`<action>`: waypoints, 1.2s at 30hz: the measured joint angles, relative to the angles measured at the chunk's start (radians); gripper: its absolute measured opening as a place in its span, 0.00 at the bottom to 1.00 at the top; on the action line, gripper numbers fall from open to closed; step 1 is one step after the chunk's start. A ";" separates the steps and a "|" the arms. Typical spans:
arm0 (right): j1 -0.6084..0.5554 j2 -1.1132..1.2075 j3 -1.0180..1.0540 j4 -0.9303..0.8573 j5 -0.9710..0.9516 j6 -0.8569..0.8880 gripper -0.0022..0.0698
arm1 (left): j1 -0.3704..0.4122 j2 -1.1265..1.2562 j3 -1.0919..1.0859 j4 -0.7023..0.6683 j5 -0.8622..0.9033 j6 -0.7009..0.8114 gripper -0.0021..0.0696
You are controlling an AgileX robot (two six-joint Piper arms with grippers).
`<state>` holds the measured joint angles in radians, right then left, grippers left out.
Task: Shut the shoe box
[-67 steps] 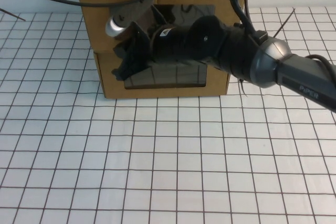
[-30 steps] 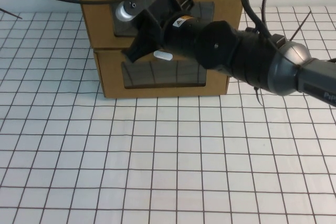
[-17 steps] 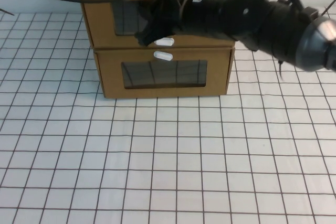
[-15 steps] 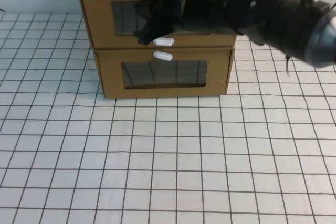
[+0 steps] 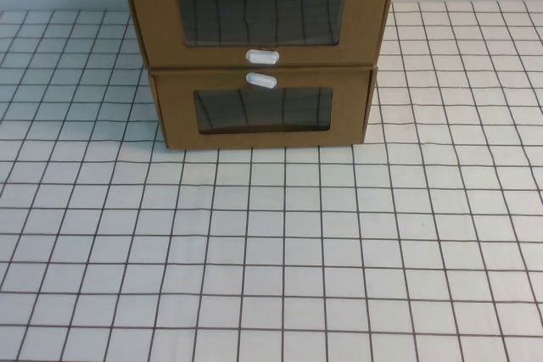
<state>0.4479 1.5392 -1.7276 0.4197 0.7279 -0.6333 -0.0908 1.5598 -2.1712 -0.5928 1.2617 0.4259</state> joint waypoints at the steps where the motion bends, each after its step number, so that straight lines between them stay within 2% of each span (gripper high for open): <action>1: -0.031 -0.039 0.008 -0.010 0.022 0.014 0.01 | 0.000 -0.044 0.036 0.032 0.001 0.000 0.02; 7: -0.130 -0.329 0.150 -0.018 0.057 0.088 0.01 | 0.000 -0.313 0.311 0.126 0.005 0.000 0.02; 17: -0.138 -0.853 0.599 -0.014 0.051 0.145 0.01 | 0.000 -0.741 0.759 0.152 -0.012 -0.043 0.02; 24: -0.139 -1.231 0.943 -0.017 -0.063 0.222 0.01 | 0.000 -1.071 1.059 0.152 -0.091 -0.094 0.02; 30: -0.139 -1.391 1.158 -0.022 -0.074 0.283 0.01 | 0.000 -1.330 1.233 0.150 -0.097 -0.129 0.02; 36: -0.139 -1.417 1.276 -0.022 -0.072 0.292 0.01 | 0.000 -1.526 1.365 0.152 -0.171 -0.162 0.02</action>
<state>0.3092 0.1224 -0.4513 0.3979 0.6563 -0.3418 -0.0908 0.0342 -0.8066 -0.4405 1.0911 0.2637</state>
